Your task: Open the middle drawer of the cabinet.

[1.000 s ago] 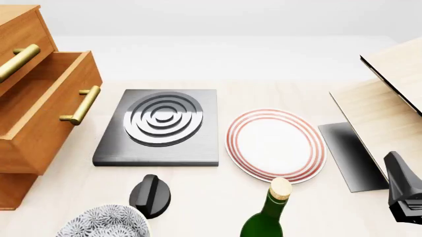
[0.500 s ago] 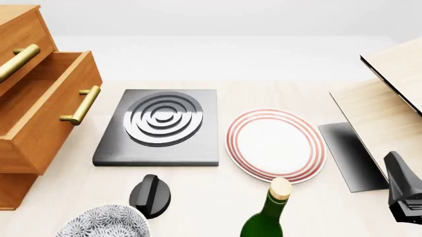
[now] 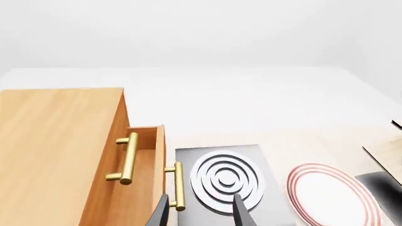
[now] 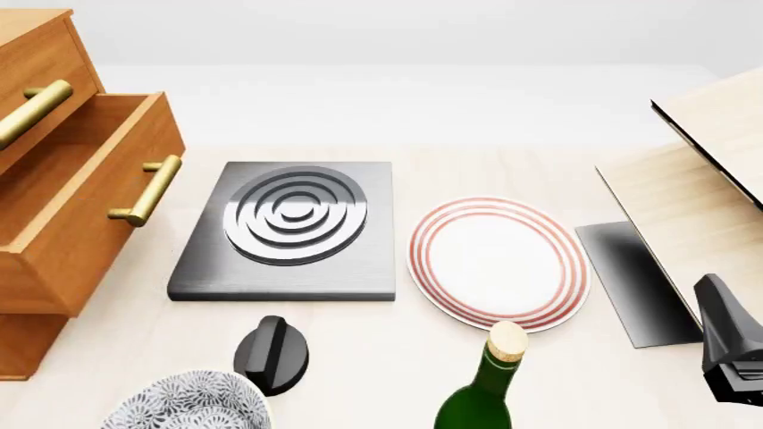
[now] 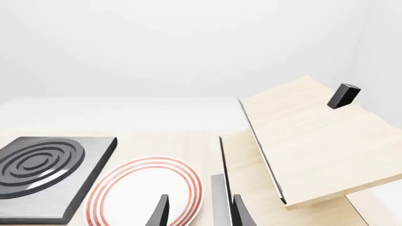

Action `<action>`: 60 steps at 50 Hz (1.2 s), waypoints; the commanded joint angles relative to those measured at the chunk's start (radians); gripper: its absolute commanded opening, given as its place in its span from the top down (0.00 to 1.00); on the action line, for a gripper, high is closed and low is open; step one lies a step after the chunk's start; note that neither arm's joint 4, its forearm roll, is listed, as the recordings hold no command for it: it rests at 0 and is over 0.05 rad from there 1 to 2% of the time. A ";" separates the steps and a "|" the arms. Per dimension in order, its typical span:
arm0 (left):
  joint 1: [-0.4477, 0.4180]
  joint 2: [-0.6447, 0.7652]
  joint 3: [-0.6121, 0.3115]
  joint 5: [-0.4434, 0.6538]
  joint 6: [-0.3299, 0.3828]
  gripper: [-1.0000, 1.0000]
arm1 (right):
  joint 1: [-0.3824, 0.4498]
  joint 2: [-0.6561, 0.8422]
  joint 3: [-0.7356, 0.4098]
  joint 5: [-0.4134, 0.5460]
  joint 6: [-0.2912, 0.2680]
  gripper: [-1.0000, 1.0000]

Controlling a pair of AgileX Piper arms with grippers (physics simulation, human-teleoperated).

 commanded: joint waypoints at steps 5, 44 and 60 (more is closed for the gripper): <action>0.042 0.084 0.046 -0.018 -0.139 0.00 | 0.000 0.000 0.000 0.000 0.000 0.00; 0.154 0.171 0.235 -0.225 -0.036 0.00 | -0.001 0.000 -0.001 0.001 0.000 0.00; 0.181 0.197 0.293 -0.286 -0.020 0.00 | -0.001 -0.001 -0.001 0.002 0.001 0.00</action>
